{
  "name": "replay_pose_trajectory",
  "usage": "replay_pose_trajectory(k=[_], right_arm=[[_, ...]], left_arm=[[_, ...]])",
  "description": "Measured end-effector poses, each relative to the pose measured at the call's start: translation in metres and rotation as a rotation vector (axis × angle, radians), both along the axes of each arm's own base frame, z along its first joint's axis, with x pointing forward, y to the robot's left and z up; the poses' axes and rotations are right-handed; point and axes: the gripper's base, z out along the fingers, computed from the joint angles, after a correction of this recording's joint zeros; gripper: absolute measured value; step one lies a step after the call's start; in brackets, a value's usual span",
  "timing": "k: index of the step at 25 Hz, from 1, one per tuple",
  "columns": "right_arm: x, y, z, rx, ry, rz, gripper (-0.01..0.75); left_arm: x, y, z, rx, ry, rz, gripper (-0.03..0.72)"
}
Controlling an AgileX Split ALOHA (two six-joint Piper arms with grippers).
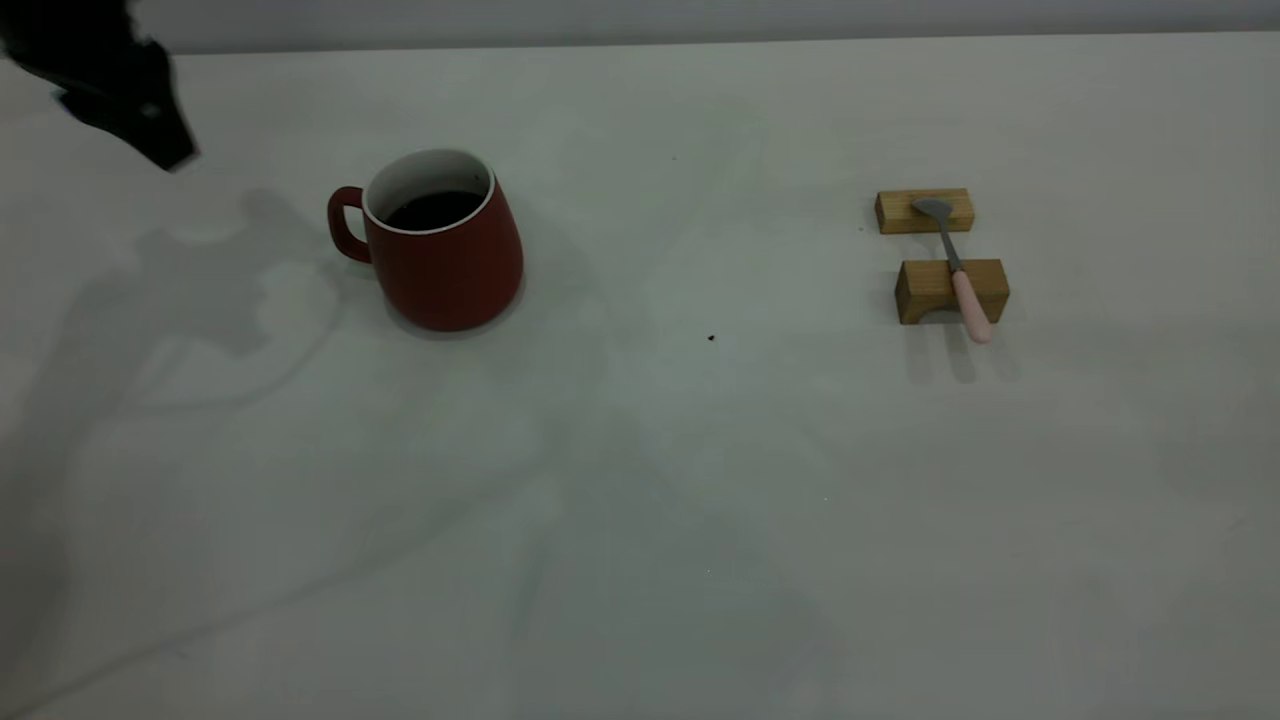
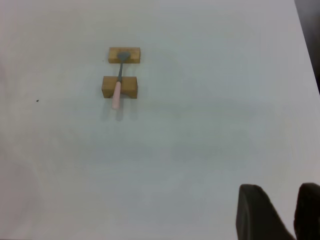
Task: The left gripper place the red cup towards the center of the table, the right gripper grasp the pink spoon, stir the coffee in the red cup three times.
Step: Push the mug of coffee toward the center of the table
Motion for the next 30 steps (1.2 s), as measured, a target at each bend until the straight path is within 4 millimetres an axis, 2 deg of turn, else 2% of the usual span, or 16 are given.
replay_pose_trajectory(k=[4,11,13,17,20,23,30], right_arm=[[0.0,0.0,0.0,0.0,0.0,0.0,0.231],[0.0,0.0,0.0,0.0,0.0,0.0,0.231],[0.0,0.0,0.0,0.0,0.0,0.0,0.231],[0.0,0.0,0.0,0.0,0.0,0.0,0.231],[0.0,0.0,0.0,0.0,0.0,0.0,0.231],[0.0,0.0,0.0,0.0,0.0,0.0,0.231],[0.0,0.0,0.0,0.001,0.0,0.0,0.231]], left_arm=[[0.01,-0.007,-0.014,-0.075,0.031,0.021,0.355],[0.01,-0.023,-0.017,-0.049,0.021,-0.123,0.365],[0.011,-0.029,-0.022,-0.027,0.007,-0.155,0.407],[0.013,-0.05,-0.034,0.04,-0.034,-0.246,0.54],[0.011,-0.071,-0.038,0.093,-0.052,-0.346,0.586],[0.009,-0.084,-0.038,0.135,-0.063,-0.424,0.583],[0.013,-0.087,-0.05,0.16,-0.114,-0.457,0.522]])
